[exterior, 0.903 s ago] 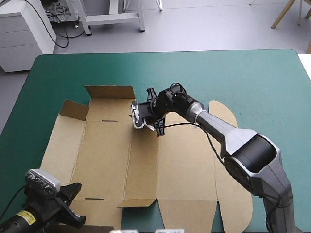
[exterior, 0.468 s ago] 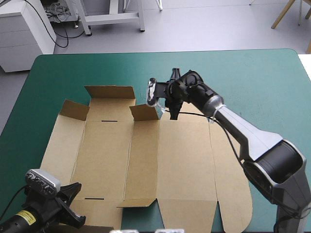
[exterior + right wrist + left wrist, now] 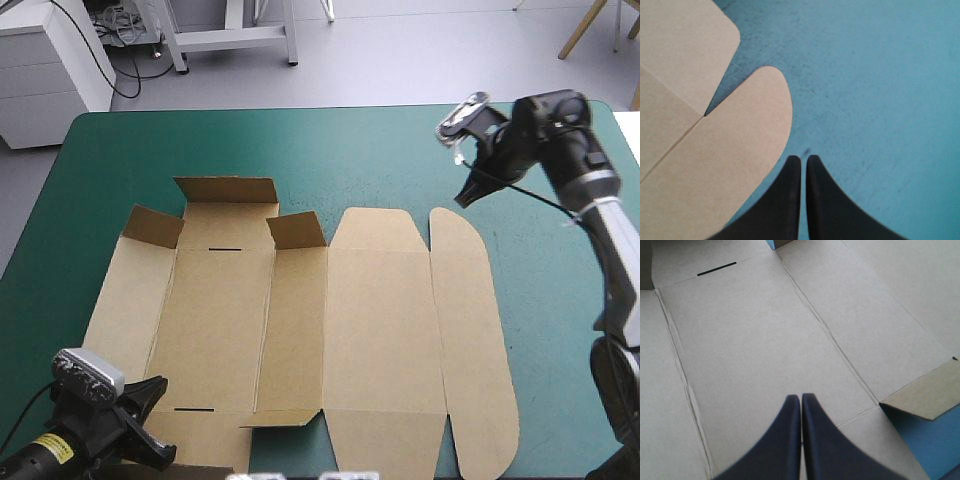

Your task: Fold the box

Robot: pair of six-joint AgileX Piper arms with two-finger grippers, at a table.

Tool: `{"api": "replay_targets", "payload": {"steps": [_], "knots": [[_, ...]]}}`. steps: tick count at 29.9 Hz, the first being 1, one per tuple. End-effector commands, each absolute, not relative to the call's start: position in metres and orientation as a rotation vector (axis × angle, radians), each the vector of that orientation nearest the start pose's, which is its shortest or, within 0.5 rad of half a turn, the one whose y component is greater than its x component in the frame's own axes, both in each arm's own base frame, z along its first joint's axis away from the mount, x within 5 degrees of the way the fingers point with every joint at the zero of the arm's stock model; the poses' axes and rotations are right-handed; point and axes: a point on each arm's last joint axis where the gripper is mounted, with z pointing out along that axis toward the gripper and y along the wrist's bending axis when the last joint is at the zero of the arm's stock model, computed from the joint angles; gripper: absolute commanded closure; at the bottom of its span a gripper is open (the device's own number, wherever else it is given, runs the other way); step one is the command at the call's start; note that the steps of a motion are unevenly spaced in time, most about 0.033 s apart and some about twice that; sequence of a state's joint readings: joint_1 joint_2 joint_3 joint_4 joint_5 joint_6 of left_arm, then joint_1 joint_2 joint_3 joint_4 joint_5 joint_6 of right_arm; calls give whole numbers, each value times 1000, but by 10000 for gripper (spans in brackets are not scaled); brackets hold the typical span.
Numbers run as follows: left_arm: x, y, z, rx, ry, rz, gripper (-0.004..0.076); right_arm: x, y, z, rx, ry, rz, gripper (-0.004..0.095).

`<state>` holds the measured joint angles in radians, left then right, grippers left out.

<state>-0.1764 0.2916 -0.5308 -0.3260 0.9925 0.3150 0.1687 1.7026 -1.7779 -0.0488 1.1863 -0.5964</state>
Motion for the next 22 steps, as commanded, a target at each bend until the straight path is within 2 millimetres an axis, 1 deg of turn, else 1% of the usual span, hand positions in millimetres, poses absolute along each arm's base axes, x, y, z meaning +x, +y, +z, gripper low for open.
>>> {"api": "replay_targets", "payload": {"steps": [1, 3, 5, 7, 9, 12, 17, 19, 22], "knots": [[40, -33, 303, 460, 2079, -351, 734, 329, 20, 433, -713, 2356, -131, 927], [40, -33, 303, 460, 2079, -351, 734, 314, 0, 443, -569, 2359, -95, 927], [40, -33, 303, 460, 2079, -351, 734, 294, -16, 450, -447, 2359, -76, 927], [40, -33, 303, 460, 2079, -351, 734, 274, -27, 451, -349, 2370, -70, 927], [40, -33, 303, 460, 2079, -351, 734, 249, -33, 448, -243, 2386, -66, 927], [40, -33, 303, 460, 2079, -351, 734, 213, -35, 433, -161, 2418, -60, 927], [40, -33, 303, 460, 2079, -351, 734, 158, -24, 406, -118, 2434, -49, 927], [40, -33, 303, 460, 2079, -351, 734, 139, -19, 392, -97, 2435, -39, 927], [40, -33, 303, 460, 2079, -351, 734, 115, -13, 373, -85, 2433, -30, 927]]}}
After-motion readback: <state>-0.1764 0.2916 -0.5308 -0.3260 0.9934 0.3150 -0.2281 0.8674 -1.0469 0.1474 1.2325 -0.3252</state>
